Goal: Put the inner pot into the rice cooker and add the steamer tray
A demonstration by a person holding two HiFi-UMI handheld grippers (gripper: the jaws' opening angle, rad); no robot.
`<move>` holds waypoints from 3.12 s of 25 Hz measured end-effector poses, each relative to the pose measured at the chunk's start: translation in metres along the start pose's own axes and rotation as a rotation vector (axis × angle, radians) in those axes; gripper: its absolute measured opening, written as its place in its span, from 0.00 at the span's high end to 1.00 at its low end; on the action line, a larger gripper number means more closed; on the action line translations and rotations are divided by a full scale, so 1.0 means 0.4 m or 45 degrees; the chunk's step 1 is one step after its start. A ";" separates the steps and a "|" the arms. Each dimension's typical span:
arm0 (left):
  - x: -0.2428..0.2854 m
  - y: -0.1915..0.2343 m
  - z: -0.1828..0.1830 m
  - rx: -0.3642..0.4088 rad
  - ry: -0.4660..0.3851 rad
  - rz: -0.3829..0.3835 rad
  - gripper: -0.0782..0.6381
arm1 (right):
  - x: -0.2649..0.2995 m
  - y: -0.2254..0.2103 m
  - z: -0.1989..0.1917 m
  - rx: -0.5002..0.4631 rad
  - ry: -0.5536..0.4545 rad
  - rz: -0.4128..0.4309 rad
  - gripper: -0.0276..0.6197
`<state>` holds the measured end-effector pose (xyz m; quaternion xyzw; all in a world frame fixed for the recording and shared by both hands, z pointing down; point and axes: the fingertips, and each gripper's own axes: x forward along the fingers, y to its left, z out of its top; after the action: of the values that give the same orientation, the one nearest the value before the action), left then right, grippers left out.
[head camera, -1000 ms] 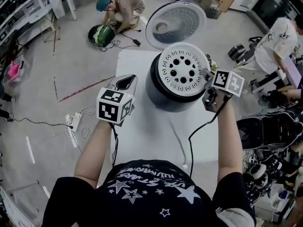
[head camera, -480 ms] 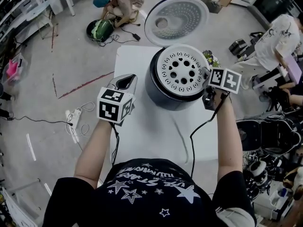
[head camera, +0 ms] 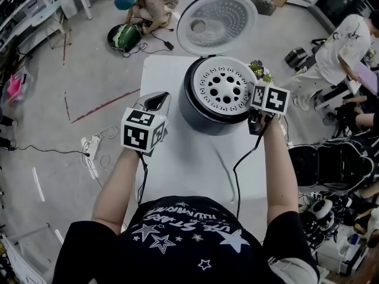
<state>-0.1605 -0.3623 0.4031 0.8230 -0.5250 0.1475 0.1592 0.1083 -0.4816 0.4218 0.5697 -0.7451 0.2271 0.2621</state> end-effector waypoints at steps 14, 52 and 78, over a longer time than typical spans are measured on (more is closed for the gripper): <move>-0.040 -0.024 0.008 0.024 0.001 0.009 0.89 | -0.022 0.042 -0.018 -0.053 -0.031 0.089 0.48; -0.340 -0.443 -0.276 0.003 0.086 0.071 0.89 | -0.490 0.136 -0.389 -0.175 -0.349 0.282 0.71; -0.521 -0.510 -0.478 -0.050 0.170 0.015 0.89 | -0.572 0.283 -0.681 -0.043 -0.254 0.369 0.92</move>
<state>-0.0734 -0.0310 0.4689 0.8048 -0.5210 0.1927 0.2091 0.0836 -0.1133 0.4756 0.4714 -0.8455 0.1924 0.1610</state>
